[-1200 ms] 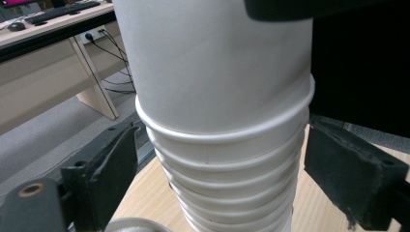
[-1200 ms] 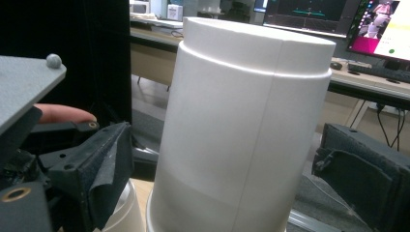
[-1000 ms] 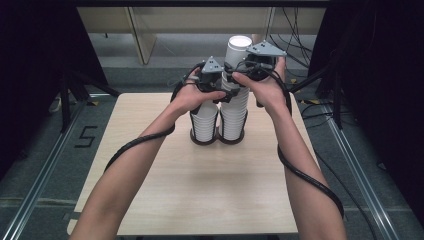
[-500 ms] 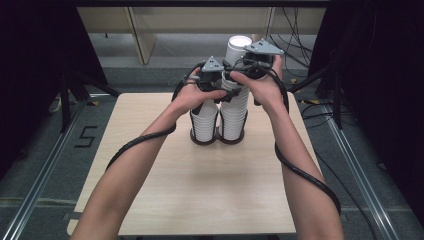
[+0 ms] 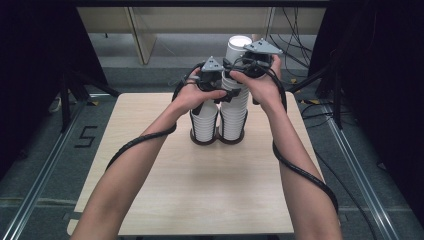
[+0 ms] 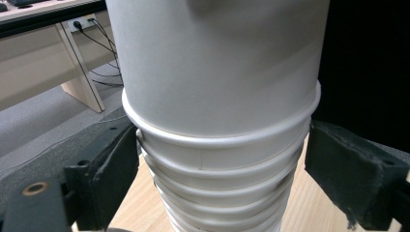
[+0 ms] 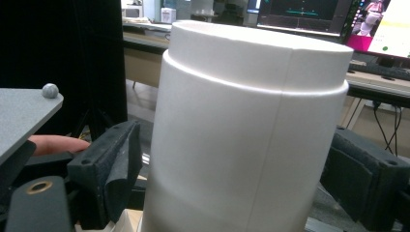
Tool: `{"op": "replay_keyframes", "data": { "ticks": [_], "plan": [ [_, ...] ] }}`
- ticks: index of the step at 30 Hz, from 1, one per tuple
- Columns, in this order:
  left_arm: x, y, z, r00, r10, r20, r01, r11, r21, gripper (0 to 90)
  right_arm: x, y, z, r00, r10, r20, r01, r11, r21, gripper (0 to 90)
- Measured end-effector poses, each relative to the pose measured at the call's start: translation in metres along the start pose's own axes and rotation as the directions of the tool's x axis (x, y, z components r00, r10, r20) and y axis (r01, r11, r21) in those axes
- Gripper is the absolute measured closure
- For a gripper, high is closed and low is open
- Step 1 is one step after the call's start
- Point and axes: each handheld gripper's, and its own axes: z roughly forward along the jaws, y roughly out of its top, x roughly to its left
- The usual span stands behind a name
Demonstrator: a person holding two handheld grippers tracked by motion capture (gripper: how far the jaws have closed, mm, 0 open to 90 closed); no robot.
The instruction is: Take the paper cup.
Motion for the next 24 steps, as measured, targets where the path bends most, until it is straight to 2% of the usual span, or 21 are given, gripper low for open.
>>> {"op": "replay_keyframes", "data": {
  "ticks": [11,21,24],
  "plan": [
    [0.0002,0.0003,0.0002,1.0,0.003,0.0,-0.003,1.0,0.006,11.6,-0.001,-0.0005,0.0006,0.9999,-0.001,0.013,0.001,1.0,-0.011,17.6],
    [-0.0001,-0.0002,0.0001,1.0,0.006,-0.001,-0.006,1.0,0.002,11.6,-0.0029,0.0006,-0.0001,0.9996,0.028,0.0,-0.028,1.0,-0.015,19.4],
    [-0.0006,-0.0005,0.0004,1.0,0.007,-0.003,-0.007,1.0,-0.003,11.7,-0.0022,0.0004,-0.0005,0.9986,0.052,-0.002,-0.052,0.999,-0.014,19.4]
  ]
}}
